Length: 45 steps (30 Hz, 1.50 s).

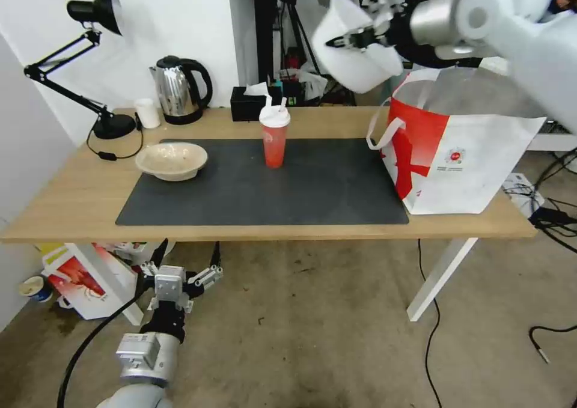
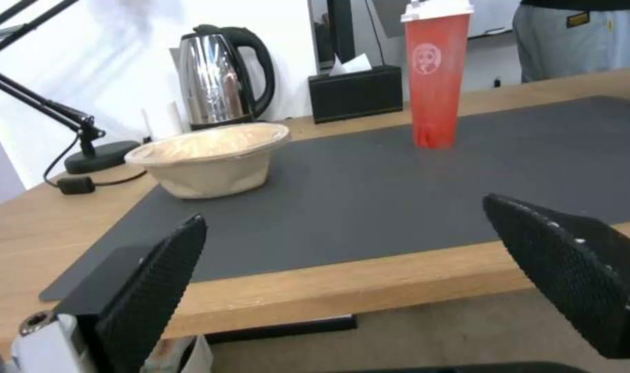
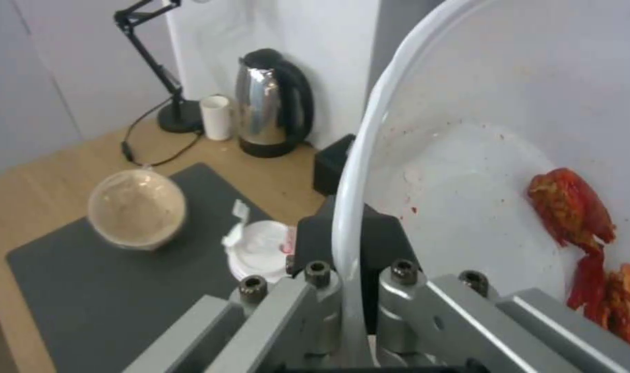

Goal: Pick up the trash from the table and place it into the takeout bag.

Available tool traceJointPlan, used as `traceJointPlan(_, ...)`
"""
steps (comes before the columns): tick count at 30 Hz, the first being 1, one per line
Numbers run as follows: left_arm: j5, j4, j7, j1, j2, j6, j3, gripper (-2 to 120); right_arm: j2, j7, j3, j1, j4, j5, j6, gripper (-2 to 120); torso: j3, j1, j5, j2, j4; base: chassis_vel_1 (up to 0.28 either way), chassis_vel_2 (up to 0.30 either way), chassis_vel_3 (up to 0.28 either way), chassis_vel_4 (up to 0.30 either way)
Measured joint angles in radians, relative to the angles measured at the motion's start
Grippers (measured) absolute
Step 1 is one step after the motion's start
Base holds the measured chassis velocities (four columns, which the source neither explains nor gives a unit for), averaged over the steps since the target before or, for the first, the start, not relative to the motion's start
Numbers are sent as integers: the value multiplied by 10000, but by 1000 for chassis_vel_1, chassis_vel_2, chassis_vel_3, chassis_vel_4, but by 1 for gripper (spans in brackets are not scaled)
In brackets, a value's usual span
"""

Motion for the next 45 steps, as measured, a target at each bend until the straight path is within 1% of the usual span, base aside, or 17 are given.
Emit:
traceJointPlan(1, 0, 0, 0, 0, 0, 0, 0, 100, 0, 0, 0, 0, 0, 0, 0, 0, 0, 0, 0, 0, 0, 0, 0, 0, 0)
traceJointPlan(3, 0, 0, 0, 0, 0, 0, 0, 100, -529, -82, -239, 268, 209, 37, 1, 0, 0, 0, -2, 0, 3, 0, 0, 0, 0)
traceJointPlan(4, 0, 0, 0, 0, 0, 0, 0, 100, -529, -82, -239, 268, 209, 37, 1, 0, 0, 0, -2, 0, 3, 0, 0, 0, 0)
traceJointPlan(7, 0, 0, 0, 0, 0, 0, 0, 100, -1065, -171, -430, 391, 391, 49, 1, 0, 0, 0, 0, 0, -1, 0, 0, 0, 0)
traceJointPlan(8, 0, 0, 0, 0, 0, 0, 0, 100, -1065, -171, -430, 391, 391, 49, 1, 0, 0, 0, 0, 0, -1, 0, 0, 0, 0)
traceJointPlan(11, 0, 0, 0, 0, 0, 0, 0, 100, -1466, -278, -473, 347, 397, -78, 13, 0, 0, 0, -2, 0, 2, 0, 0, 0, 0)
traceJointPlan(13, 0, 0, 0, 0, 0, 0, 0, 100, -1598, -353, -474, 301, 379, -183, 29, 0, 0, 0, -3, 0, 3, 0, 0, 0, 0)
traceJointPlan(16, 0, 0, 0, 0, 0, 0, 0, 100, -2012, -612, -474, 164, 313, -457, 79, 0, 0, 0, 0, 0, 0, 0, 0, 0, 0)
traceJointPlan(17, 0, 0, 0, 0, 0, 0, 0, 100, -2012, -612, -474, 164, 313, -457, 79, 0, 0, 0, 0, 0, 0, 0, 0, 0, 0)
traceJointPlan(19, 0, 0, 0, 0, 0, 0, 0, 100, -2247, -810, -470, 91, 137, -666, 112, 0, 0, 0, 1, 0, -2, 0, 0, 0, 0)
traceJointPlan(25, 0, 0, 0, 0, 0, 0, 0, 100, -2543, -1023, -217, -174, -239, -952, 183, 0, 0, 0, -1, 0, 2, 0, 0, 0, 0)
traceJointPlan(27, 0, 0, 0, 0, 0, 0, 0, 100, -2724, -1309, -175, -286, -388, -1284, 284, 0, 0, 0, -1, 0, 2, 0, 0, 0, 0)
traceJointPlan(31, 0, 0, 0, 0, 0, 0, 0, 100, -2851, -1463, -25, -497, -549, -1514, 357, 0, -1, 0, 0, 0, -2, 0, 0, 0, 0)
traceJointPlan(38, 0, 0, 0, 0, 0, 0, 0, 100, -2861, -1450, 480, -1134, -599, -1678, 370, 0, 0, 1, -1, 0, 4, 0, 0, 0, 0)
traceJointPlan(40, 0, 0, 0, 0, 0, 0, 0, 100, -2857, -1440, 763, -1457, -674, -1793, 376, 0, 0, 2, -1, 0, 2, 0, 0, 0, 0)
traceJointPlan(45, 0, 0, 0, 0, 0, 0, 0, 100, -2893, -1429, 1058, -1853, -769, -1925, 399, 0, 0, 3, -2, 0, 2, 0, 0, 0, 0)
